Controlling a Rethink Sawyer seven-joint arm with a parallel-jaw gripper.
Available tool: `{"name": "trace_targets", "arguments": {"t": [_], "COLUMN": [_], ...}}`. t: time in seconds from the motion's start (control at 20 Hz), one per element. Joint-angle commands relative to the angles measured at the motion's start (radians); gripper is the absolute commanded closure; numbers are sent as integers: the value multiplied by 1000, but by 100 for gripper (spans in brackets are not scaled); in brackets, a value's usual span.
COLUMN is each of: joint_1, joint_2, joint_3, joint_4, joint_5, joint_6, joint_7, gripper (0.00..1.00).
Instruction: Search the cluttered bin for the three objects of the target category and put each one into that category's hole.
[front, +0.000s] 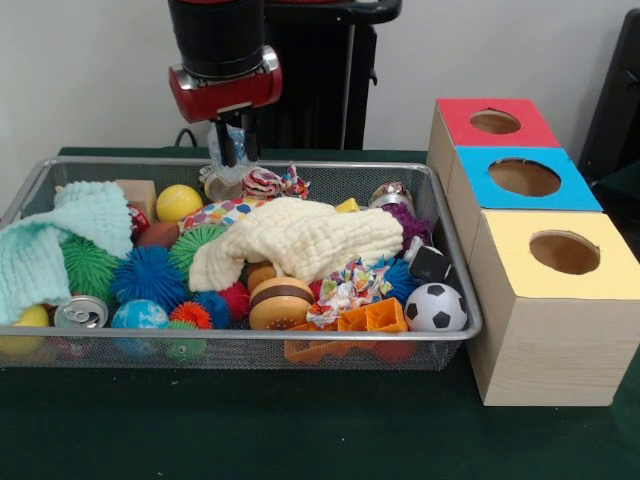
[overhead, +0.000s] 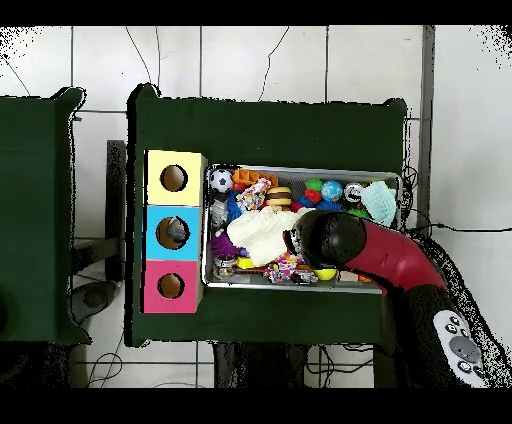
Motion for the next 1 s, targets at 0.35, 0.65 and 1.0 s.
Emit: {"name": "trace_targets", "arguments": {"t": [0.35,0.65,1.0], "joint_1": [101,188,281], "joint_2": [-11,-13,-3], "joint_3": [-42,-84,-137], "joint_4": [104,113,94], "joint_5": [110,164,216], "joint_6": [-69,-79,-79], "joint_7": [379,477,589], "gripper": [100,100,100]}}
